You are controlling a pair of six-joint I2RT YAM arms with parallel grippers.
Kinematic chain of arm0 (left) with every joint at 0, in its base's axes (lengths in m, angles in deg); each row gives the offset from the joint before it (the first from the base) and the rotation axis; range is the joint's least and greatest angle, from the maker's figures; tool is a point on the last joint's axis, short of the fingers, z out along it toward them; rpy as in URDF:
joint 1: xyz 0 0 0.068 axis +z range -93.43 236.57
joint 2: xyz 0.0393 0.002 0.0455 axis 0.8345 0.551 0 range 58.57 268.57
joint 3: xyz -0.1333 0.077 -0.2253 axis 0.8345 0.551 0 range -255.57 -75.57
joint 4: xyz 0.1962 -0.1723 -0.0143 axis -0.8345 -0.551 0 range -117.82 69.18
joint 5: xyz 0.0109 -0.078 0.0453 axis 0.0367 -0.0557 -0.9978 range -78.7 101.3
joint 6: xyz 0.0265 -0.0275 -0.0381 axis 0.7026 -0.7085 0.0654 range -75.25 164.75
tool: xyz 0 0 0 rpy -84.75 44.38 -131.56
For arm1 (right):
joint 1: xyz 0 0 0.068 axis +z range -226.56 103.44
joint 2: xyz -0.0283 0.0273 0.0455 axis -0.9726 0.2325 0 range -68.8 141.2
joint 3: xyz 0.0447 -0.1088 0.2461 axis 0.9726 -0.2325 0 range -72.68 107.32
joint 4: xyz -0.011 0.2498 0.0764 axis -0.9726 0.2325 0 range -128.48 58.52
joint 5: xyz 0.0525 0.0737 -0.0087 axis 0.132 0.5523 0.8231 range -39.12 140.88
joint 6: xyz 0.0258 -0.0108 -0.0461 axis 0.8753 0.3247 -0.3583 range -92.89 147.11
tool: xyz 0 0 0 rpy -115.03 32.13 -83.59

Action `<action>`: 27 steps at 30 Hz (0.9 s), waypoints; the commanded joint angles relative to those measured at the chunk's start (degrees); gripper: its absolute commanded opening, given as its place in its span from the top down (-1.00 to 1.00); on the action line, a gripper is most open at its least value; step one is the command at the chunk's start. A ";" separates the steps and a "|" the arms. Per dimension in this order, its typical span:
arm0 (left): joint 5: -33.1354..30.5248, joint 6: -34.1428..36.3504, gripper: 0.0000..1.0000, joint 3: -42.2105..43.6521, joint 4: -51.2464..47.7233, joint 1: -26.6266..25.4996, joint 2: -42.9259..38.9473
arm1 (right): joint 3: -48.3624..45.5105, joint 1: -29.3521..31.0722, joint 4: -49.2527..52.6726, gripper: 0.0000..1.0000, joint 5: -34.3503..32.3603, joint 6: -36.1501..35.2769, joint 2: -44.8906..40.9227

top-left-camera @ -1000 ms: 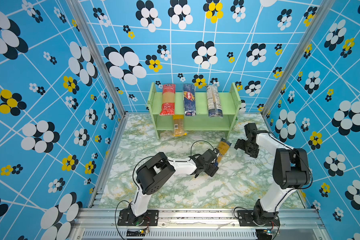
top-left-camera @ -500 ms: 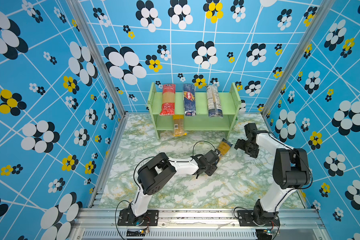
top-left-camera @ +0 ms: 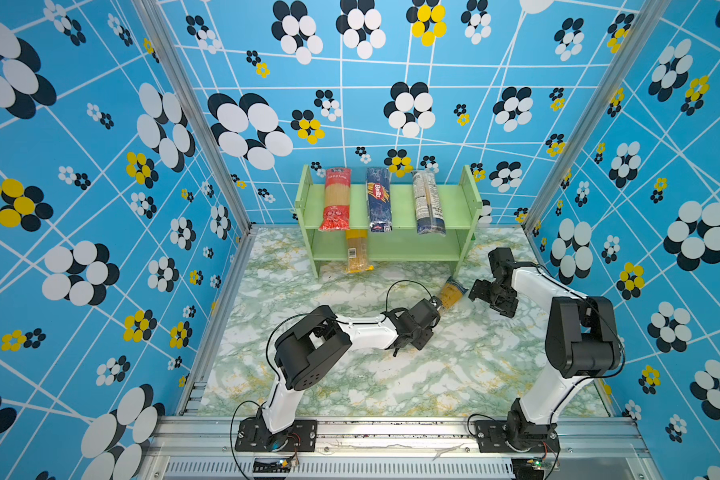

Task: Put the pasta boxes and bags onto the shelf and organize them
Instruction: 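Lift the blue-and-yellow bag with the left gripper, pointing its yellow end at the shelf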

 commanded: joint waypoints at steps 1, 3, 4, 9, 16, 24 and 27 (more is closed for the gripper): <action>-0.86 -1.19 0.50 2.29 -1.69 0.15 0.17 | -0.64 -0.39 1.19 -0.91 -1.36 -0.43 -1.29; -1.24 -1.63 0.60 2.76 -1.19 0.19 -0.32 | -0.64 -0.38 1.20 -0.91 -1.43 -0.46 -1.36; -1.50 -1.85 0.65 2.92 -1.08 0.28 -0.58 | -0.64 -0.38 1.25 -0.91 -1.57 -0.44 -1.38; -3.71 -3.66 0.88 3.50 -1.14 0.30 -1.65 | -0.64 -0.46 1.37 -0.91 -1.64 -0.56 -1.49; -4.34 -5.04 1.00 7.52 1.98 0.29 -5.18 | -0.64 -0.47 1.52 -0.91 -1.84 -0.67 -1.53; -0.98 -4.74 1.00 7.49 -3.71 0.29 -8.19 | -0.64 -0.56 1.55 -0.91 -1.94 -0.73 -1.31; -0.57 -4.78 1.00 7.86 -5.48 0.35 -9.20 | -0.51 -0.57 1.48 -0.91 -1.88 -0.82 -1.23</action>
